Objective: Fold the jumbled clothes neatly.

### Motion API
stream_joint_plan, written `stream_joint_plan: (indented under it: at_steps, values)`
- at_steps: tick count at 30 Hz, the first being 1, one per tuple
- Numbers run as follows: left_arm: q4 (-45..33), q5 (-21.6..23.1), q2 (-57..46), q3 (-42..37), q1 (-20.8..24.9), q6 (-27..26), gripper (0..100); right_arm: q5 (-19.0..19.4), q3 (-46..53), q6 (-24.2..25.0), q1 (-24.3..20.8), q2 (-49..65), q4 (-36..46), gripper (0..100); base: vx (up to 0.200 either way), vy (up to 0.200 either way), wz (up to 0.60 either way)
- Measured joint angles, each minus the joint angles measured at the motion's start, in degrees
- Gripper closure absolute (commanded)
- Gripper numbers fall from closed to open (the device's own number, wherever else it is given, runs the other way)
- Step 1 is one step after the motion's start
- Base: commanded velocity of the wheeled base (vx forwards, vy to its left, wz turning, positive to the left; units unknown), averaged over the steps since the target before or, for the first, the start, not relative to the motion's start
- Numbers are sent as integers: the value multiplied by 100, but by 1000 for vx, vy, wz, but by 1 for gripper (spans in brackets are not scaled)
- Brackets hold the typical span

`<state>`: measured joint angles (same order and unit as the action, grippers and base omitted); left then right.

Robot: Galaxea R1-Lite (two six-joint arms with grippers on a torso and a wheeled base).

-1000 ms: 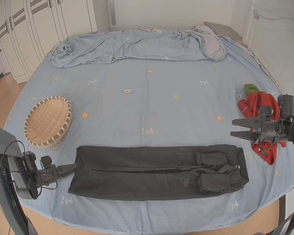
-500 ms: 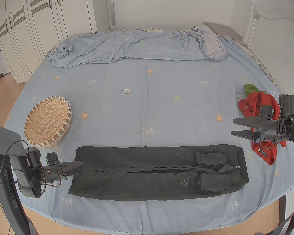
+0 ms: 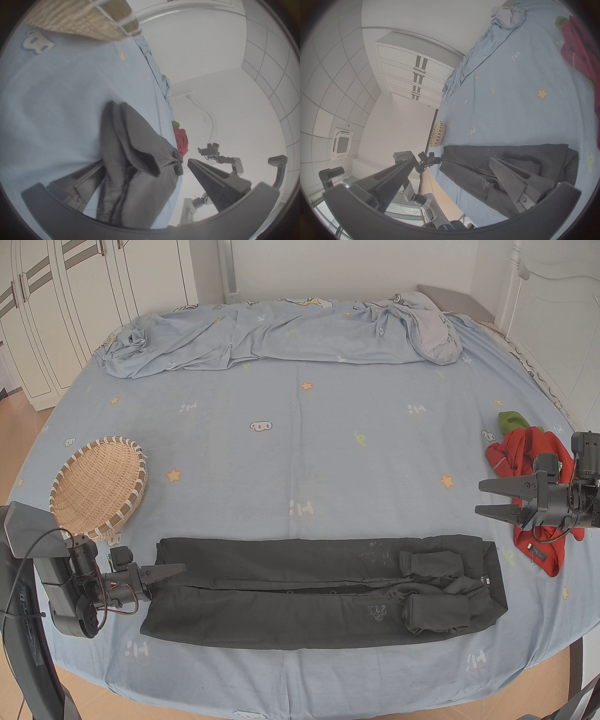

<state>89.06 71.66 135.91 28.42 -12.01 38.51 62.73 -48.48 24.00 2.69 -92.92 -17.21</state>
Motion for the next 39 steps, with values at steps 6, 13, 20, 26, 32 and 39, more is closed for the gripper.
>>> stream_joint_plan:
  at_steps: [6, 13, 20, 26, 32, 39]
  values:
    - [-11, -52, 246, 388, 63, 260, 100, 0, 0, -2, 5, 9, 2, 0, 0, 0, 0]
    - [2, -41, 384, 542, 35, 444, 100, -2, 11, 0, 61, 17, 2, 0, 0, 0, 0]
    - [-9, -52, 284, 328, -37, 440, 100, 5, 17, 0, 74, 24, 6, 0, 0, 0, 0]
    - [-17, -55, 207, 201, -22, 427, 100, 7, 17, 0, 74, 39, 9, 0, 0, 0, 0]
    - [-20, -46, 94, 154, -111, 424, 100, 7, 44, 0, 78, 94, 20, 0, 0, 0, 0]
    - [-16, -33, -243, 221, -574, 471, 100, 7, 44, 22, 85, 133, 20, 0, 0, 0, 0]
